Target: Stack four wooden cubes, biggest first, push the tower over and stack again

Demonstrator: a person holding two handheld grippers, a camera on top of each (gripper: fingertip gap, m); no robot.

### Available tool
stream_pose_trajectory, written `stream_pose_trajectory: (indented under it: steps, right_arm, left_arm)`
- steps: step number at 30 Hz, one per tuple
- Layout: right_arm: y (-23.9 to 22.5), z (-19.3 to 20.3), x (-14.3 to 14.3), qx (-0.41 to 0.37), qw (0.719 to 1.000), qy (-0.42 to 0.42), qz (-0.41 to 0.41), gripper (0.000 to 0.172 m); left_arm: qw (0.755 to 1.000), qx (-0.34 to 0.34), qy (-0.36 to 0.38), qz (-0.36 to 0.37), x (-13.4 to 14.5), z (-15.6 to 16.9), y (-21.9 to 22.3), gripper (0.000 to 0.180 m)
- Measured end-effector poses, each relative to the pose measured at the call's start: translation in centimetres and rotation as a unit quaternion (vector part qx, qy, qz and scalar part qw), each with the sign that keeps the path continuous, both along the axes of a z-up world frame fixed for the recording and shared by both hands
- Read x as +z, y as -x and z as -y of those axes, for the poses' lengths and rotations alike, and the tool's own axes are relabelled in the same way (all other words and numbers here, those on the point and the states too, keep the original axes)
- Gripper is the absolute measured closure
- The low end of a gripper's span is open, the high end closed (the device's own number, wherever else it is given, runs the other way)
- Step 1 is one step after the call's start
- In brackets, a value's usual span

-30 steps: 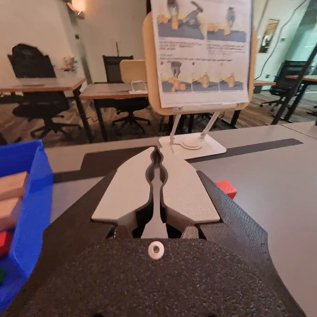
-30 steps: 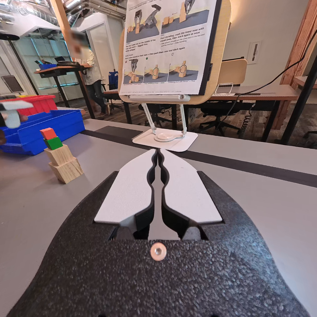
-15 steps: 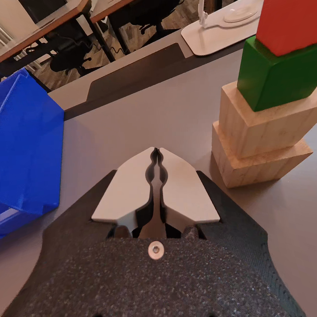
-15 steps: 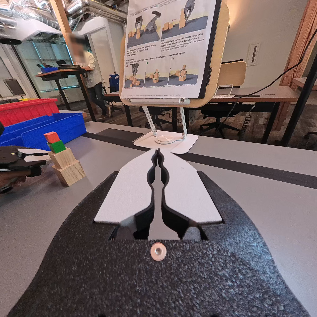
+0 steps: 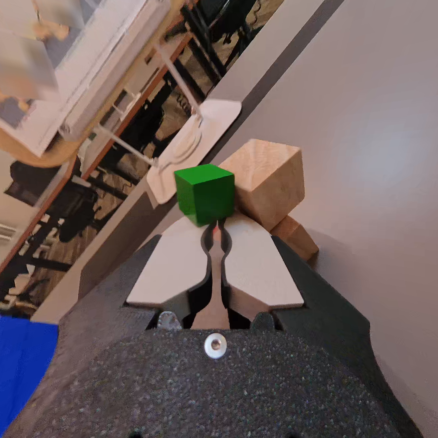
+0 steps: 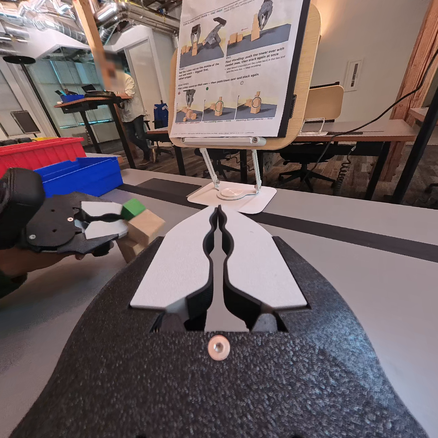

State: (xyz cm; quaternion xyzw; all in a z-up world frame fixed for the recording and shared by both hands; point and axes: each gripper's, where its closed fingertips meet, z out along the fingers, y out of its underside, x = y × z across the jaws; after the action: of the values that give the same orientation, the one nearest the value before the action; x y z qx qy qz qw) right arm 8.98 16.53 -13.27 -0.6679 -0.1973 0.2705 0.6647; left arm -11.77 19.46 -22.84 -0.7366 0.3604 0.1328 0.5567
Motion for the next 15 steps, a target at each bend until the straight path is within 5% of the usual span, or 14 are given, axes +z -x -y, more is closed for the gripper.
stream_pose_trajectory:
  steps: [7,15]
  right_arm:
    - [-0.2,-0.1,-0.1,-0.002,1.000,0.001,-0.002,0.172]
    - [0.1,-0.1,-0.5,0.003,1.000,0.006,0.003,0.172]
  left_arm:
    - [0.997,-0.065,-0.049,0.006,2.5,0.8,-5.0,0.180]
    - [0.989,-0.013,-0.055,0.138,5.0,0.8,-0.3,0.180]
